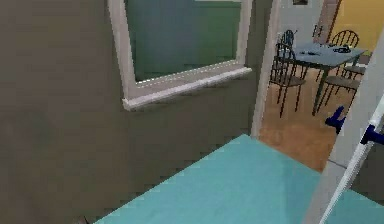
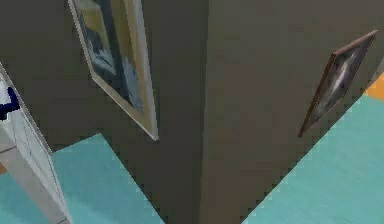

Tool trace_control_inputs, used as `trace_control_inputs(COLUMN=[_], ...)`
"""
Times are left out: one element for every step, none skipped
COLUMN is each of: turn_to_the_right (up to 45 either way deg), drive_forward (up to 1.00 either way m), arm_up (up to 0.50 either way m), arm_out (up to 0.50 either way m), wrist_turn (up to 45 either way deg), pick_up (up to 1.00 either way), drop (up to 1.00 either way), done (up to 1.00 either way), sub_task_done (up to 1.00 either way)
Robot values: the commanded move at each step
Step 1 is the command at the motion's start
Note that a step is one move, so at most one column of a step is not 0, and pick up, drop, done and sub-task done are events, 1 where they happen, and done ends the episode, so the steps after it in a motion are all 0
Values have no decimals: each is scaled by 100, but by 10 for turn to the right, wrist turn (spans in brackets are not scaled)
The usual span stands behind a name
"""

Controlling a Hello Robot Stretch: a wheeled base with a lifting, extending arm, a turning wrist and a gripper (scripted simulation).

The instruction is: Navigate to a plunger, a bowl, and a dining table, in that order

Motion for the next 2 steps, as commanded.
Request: trace_control_inputs(turn_to_the_right=[150,0], drive_forward=[0,100], arm_up=[0,0], arm_out=[0,0], wrist_turn=[0,0], pick_up=[0,0], drop=[0,0], done=[0,0], sub_task_done=[0,0])
